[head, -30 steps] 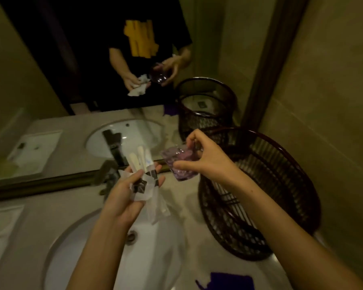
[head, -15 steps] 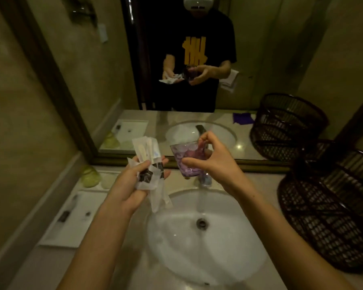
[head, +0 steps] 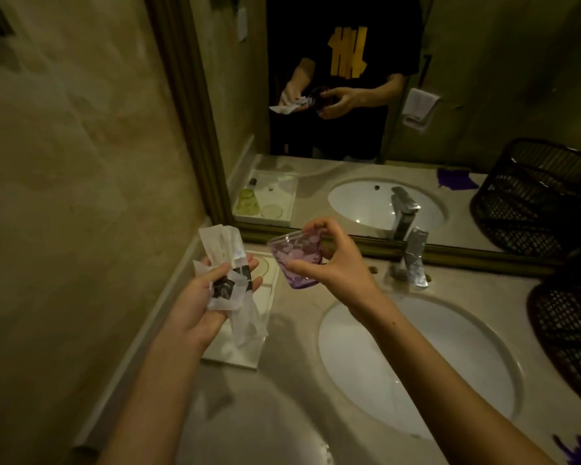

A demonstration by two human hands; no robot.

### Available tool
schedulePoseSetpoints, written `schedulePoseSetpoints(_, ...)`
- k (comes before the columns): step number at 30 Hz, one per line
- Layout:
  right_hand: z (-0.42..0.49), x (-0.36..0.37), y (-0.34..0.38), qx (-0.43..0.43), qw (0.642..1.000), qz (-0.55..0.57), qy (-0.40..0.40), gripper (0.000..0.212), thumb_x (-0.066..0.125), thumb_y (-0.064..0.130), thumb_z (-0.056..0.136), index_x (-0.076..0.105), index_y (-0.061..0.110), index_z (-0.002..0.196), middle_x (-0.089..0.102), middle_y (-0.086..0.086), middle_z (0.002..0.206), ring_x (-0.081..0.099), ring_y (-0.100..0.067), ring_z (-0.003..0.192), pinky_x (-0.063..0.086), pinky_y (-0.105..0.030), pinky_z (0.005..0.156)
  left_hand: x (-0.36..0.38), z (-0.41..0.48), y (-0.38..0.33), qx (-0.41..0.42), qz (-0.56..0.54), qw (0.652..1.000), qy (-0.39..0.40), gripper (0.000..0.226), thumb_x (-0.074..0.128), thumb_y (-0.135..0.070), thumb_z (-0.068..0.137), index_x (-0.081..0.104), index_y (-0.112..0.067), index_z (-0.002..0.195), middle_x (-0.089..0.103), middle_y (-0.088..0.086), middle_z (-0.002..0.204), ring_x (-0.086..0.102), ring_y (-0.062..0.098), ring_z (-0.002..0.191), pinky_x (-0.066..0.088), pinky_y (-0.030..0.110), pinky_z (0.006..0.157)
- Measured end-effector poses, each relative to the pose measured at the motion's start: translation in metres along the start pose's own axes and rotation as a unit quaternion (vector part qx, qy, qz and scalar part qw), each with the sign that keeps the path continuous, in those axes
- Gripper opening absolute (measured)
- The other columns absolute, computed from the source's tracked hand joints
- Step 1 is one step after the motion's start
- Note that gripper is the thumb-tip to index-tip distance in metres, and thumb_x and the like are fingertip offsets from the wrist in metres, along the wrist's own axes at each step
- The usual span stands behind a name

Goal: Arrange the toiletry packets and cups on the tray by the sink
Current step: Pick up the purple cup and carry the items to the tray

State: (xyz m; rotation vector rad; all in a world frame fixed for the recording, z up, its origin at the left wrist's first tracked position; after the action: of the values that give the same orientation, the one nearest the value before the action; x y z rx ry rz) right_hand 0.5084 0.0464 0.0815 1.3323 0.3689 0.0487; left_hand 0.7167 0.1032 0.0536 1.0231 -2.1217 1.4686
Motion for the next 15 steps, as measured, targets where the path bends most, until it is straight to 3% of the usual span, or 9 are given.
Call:
schedulePoseSetpoints(3,0.012,0.015,-0.02,0.006,1.0,-0.021,-0.014,0.054,0.09,0.044,0.066,0.054,0.035,0.105,0.066,0.004,0.111,0.07,-0.013,0.099,0.065,-0.038,0.078,-0.016,0.008,0.0,0.002,-0.013,1.0,-0.012,0.032,0.046,-0.003,0.099,0.057,-0.012,0.127,0.073,0.021,0.113,0.076,0.026,0.094,0.064,0.042,0.069)
schedulePoseSetpoints(5,0.026,0.023,-0.04,0.013,0.995,-0.087,-0.043,0.051,0.089,0.047,0.063,0.051,0.032,0.094,0.061,0.003,0.105,0.065,-0.01,0.093,0.062,-0.03,0.074,-0.024,0.014,0.002,0.007,0.002,1.0,-0.026,0.037,0.048,-0.006,0.097,0.055,-0.009,0.133,0.074,0.017,0.11,0.076,0.025,0.093,0.064,0.041,0.071)
schedulePoseSetpoints(7,0.042,0.032,-0.066,0.015,0.983,-0.174,-0.064,0.05,0.09,0.044,0.061,0.051,0.026,0.086,0.056,0.007,0.096,0.055,-0.004,0.083,0.05,-0.016,0.065,-0.032,0.021,0.006,0.005,0.013,0.999,-0.048,0.043,0.051,-0.01,0.095,0.052,-0.004,0.138,0.072,0.013,0.111,0.076,0.023,0.09,0.062,0.04,0.074)
schedulePoseSetpoints(9,0.059,0.043,-0.093,0.01,0.975,-0.212,-0.062,0.05,0.092,0.041,0.059,0.053,0.021,0.082,0.055,0.009,0.093,0.052,-0.006,0.08,0.04,-0.013,0.06,-0.038,0.029,0.011,-0.008,-0.038,0.998,-0.047,0.04,0.045,-0.008,0.099,0.053,-0.006,0.137,0.066,0.017,0.122,0.076,0.019,0.08,0.061,0.045,0.083)
schedulePoseSetpoints(13,0.089,0.065,-0.14,0.018,0.971,-0.234,-0.038,0.048,0.093,0.029,0.056,0.055,0.016,0.081,0.054,0.007,0.092,0.053,-0.017,0.085,0.035,-0.024,0.063,-0.045,0.041,0.016,-0.01,-0.083,0.995,-0.062,0.041,0.043,-0.005,0.1,0.05,-0.006,0.141,0.061,0.022,0.129,0.077,0.021,0.08,0.063,0.045,0.077)
schedulePoseSetpoints(15,0.104,0.077,-0.161,0.04,0.97,-0.238,-0.029,0.044,0.093,0.023,0.058,0.063,0.009,0.087,0.064,-0.001,0.106,0.059,-0.025,0.1,0.043,-0.029,0.077,-0.048,0.047,0.017,-0.02,-0.071,0.993,-0.092,0.044,0.043,-0.009,0.102,0.044,-0.004,0.145,0.063,0.019,0.122,0.076,0.018,0.079,0.064,0.039,0.072)
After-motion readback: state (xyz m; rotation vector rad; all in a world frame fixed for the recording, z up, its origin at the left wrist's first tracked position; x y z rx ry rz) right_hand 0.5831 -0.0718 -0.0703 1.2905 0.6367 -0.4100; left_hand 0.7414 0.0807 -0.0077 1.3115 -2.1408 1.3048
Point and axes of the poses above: each hand's wrist, its own z-axis towards the middle knuckle, its own x-axis out of the palm, y = z × x, the point moved 3 cm from there along z, towards the middle knuckle
